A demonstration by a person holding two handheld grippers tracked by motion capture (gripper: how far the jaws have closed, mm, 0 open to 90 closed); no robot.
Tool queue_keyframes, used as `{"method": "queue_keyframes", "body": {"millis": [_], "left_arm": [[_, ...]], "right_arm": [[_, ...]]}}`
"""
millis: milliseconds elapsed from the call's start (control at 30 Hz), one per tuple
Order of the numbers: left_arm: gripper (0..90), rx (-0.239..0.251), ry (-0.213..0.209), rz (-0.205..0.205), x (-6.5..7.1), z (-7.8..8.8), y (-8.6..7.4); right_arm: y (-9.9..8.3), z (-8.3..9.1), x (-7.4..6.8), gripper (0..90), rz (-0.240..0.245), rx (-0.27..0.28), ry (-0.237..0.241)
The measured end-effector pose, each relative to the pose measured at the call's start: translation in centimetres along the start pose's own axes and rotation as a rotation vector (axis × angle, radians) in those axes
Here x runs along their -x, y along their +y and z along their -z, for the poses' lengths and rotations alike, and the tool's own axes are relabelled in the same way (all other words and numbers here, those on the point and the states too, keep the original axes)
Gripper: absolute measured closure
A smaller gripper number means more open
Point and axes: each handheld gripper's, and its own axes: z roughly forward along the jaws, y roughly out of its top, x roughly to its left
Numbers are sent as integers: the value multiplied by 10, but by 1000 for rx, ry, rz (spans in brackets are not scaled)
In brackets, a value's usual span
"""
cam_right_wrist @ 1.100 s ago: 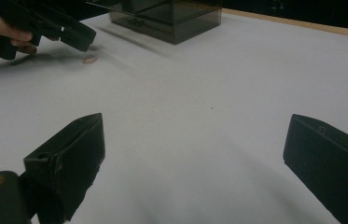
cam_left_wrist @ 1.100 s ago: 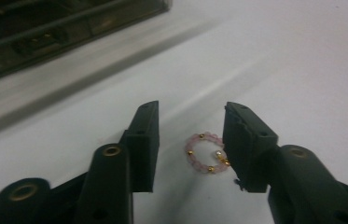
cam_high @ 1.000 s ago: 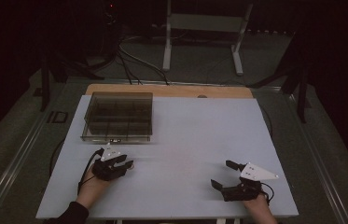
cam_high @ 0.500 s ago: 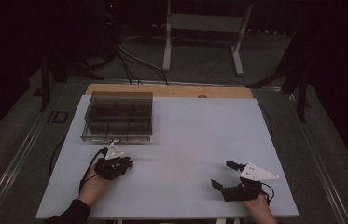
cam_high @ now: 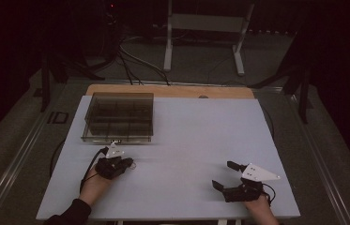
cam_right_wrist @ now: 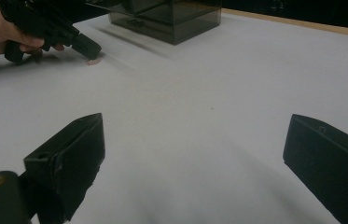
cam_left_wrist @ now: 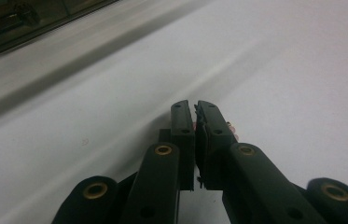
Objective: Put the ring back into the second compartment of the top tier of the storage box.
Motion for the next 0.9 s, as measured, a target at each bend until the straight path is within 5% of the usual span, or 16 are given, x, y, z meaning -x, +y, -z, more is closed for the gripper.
{"method": "queue_keyframes", "body": {"millis": [133, 600, 900], "left_arm": [[872, 26, -38, 18, -1, 1, 0], [876, 108, -49, -33, 7, 13, 7], [878, 117, -59, -53, 13, 19, 10]], "right_arm": [[0, 1, 0, 55, 0, 3, 1], [0, 1, 1, 55, -3, 3, -2], [0, 2, 1, 55, -5, 7, -3]]}}
